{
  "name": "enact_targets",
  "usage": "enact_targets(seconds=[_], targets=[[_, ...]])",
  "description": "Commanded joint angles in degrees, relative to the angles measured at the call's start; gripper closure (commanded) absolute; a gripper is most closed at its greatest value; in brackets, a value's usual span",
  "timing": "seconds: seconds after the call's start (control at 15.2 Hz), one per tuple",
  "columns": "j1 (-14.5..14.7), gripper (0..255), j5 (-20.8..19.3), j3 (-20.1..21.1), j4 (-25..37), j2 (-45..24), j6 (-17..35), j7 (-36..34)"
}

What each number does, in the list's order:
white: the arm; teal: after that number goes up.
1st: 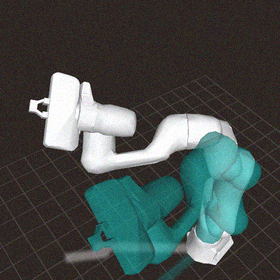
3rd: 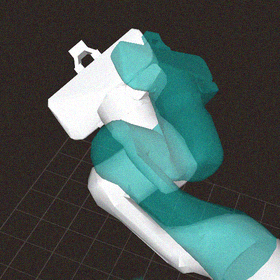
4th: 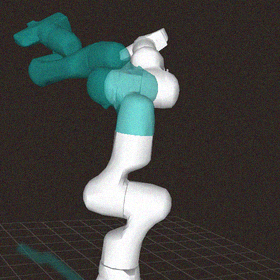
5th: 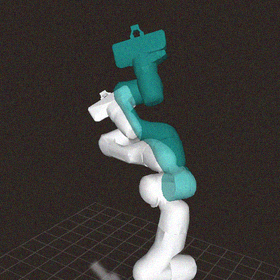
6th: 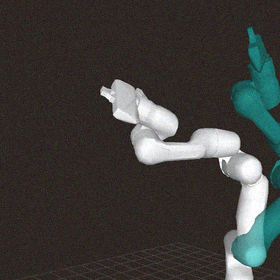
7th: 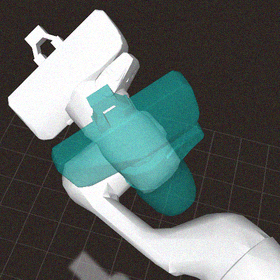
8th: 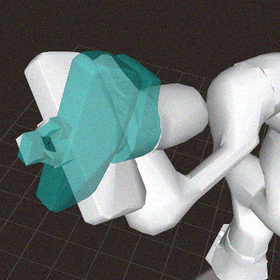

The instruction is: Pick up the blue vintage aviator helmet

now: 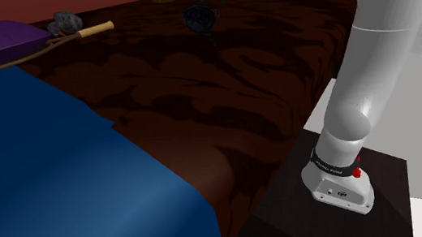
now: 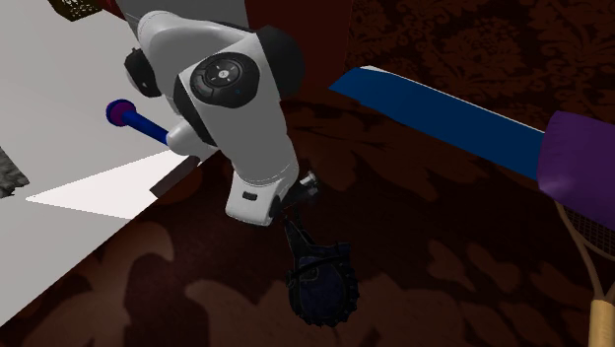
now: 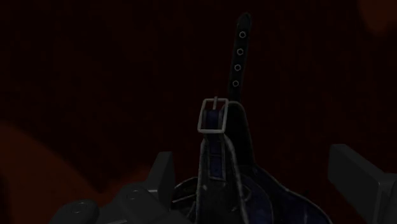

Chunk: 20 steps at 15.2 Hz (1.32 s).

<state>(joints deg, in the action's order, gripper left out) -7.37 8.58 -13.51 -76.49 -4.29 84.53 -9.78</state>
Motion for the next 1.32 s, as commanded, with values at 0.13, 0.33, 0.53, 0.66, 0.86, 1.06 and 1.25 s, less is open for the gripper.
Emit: enact_targets(seconds=[0.13, 0.33, 0.53, 0.66, 0.86, 1.06, 1.25], targets=[[-2.94, 0, 3.96, -1.61, 13.19, -9.1, -4.26, -0.49], [-2.39, 0, 3.32, -1.47, 8.13, -7.26, -0.98, -0.26], [-1.95, 0, 2.85, -1.37, 3.69, -5.8, 2.04, -0.04], [-1.77, 0, 2.64, -1.32, 1.54, -5.14, 3.56, 0.08], [-1.78, 255, 2.7, -1.31, 1.83, -5.38, 3.51, 0.05], [-1.78, 255, 2.7, -1.31, 1.83, -5.38, 3.5, 0.05], [-1.77, 255, 2.69, -1.3, 1.82, -5.37, 3.51, 0.03]])
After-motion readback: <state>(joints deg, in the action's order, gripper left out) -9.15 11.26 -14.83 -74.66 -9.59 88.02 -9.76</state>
